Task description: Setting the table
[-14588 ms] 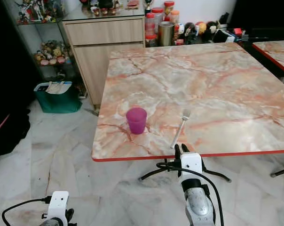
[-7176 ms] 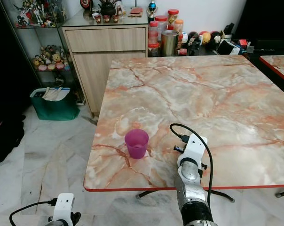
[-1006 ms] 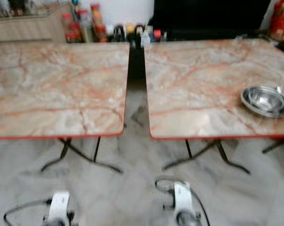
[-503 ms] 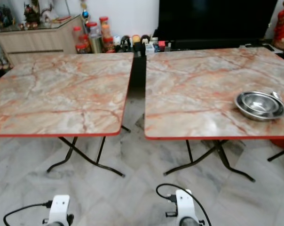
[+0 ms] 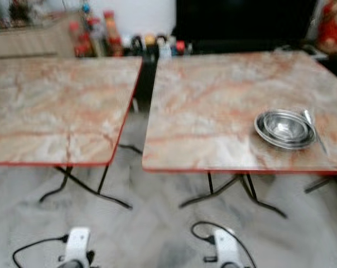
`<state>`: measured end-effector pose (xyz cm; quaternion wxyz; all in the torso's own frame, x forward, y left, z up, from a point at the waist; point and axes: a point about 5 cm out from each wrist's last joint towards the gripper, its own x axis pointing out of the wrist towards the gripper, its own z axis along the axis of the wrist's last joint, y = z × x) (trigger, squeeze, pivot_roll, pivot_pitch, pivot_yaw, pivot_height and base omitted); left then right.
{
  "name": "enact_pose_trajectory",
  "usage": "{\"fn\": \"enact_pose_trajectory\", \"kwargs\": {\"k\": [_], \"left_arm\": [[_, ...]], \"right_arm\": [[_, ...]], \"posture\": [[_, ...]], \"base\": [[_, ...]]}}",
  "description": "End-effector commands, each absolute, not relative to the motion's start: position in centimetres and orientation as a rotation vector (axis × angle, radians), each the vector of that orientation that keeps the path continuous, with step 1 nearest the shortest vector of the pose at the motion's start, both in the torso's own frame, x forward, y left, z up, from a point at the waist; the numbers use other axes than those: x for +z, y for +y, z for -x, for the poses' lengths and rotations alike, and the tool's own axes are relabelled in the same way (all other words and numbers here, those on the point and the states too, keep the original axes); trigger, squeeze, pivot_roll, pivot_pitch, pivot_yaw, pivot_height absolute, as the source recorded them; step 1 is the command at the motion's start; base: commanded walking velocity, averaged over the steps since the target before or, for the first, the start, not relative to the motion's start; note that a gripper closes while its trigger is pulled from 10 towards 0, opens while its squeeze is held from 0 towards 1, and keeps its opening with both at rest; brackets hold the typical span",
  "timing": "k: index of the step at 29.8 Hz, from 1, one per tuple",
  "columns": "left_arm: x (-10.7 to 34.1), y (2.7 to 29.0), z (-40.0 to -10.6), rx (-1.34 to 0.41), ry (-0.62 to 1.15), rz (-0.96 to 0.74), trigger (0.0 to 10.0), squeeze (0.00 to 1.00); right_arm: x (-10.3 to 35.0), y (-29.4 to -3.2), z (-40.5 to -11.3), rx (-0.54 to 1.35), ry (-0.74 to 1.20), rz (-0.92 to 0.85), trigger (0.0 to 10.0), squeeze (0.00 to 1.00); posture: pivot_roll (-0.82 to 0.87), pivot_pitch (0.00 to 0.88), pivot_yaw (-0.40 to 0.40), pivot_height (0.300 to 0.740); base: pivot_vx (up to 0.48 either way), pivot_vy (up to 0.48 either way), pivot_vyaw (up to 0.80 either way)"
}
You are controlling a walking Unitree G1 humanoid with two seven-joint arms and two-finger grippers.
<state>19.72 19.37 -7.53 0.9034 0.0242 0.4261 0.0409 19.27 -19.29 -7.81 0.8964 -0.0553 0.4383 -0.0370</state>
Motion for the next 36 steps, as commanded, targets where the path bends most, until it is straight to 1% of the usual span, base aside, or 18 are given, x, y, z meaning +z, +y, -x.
{"fn": "enact_pose_trajectory", "kwargs": {"k": [1,3,12,28,36], "left_arm": [[-7.69,19.73,-19.32,0.086,0.896,-0.059,10.0,0.0],[-7.7,19.69,-19.31,0.085,0.895,-0.057,10.0,0.0],[-7.67,19.76,-19.33,0.086,0.894,-0.057,10.0,0.0],[-7.65,19.8,-19.4,0.084,0.897,-0.055,10.0,0.0],[-7.69,19.96,-19.27,0.092,0.901,-0.056,10.0,0.0]], "right_arm": [[-7.9,-18.43,-19.3,-0.064,0.906,0.098,10.0,0.0],[-7.91,-18.51,-19.27,-0.083,0.907,0.076,10.0,0.0],[-8.0,-18.35,-19.18,-0.074,0.919,0.073,10.0,0.0],[-8.06,-18.29,-19.05,-0.07,0.92,0.082,10.0,0.0],[-8.25,-18.43,-18.6,-0.064,0.926,0.091,10.0,0.0]], "posture": [[-0.08,0.0,0.033,0.728],[-0.08,0.0,0.033,0.728],[-0.08,0.0,0.032,0.728],[-0.08,0.0,0.035,0.728],[-0.08,0.0,0.038,0.728]], "base": [[0.255,-0.394,0.0],[0.255,-0.398,0.0],[0.256,-0.397,-0.6],[0.254,-0.388,0.0],[0.0,0.0,0.0]]}}
